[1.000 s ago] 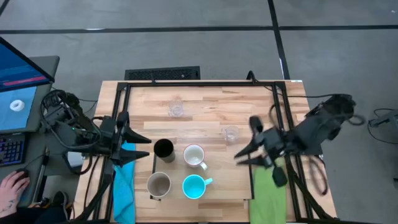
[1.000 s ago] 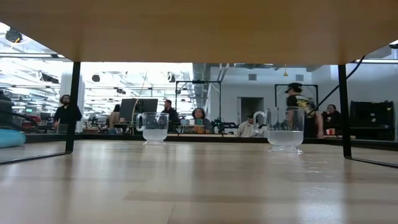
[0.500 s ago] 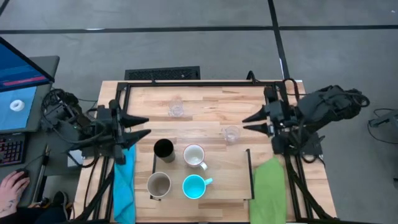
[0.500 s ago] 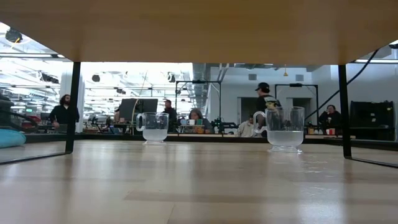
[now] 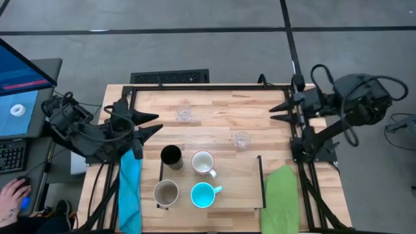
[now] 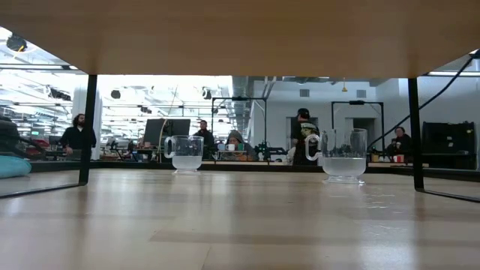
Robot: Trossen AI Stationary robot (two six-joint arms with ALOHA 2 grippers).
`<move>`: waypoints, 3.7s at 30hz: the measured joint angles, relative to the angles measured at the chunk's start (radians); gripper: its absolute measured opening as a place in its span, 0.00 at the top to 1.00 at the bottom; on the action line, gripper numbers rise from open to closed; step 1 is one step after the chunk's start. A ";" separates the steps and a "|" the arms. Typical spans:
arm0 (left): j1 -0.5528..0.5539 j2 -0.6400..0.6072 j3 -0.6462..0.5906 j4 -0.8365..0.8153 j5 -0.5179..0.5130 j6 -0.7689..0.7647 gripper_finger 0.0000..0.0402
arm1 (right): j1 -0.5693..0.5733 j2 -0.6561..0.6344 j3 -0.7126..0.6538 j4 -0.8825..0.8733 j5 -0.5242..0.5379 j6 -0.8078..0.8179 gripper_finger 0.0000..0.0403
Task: Stack small to large cups/mugs on shelf
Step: Put the left transparent mug on the shelf
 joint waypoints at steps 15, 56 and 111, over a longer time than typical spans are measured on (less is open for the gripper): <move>0.006 -0.085 -0.135 -0.008 -0.107 -0.105 0.58 | -0.087 -0.032 0.000 0.069 -0.005 -0.037 0.74; 1.108 -0.035 -0.455 0.125 0.921 0.441 0.44 | -0.383 0.157 -0.328 -0.132 -0.142 0.115 0.74; 1.262 0.245 -0.930 0.630 0.977 0.471 0.93 | -0.379 0.156 -0.460 -0.013 -0.145 0.238 0.74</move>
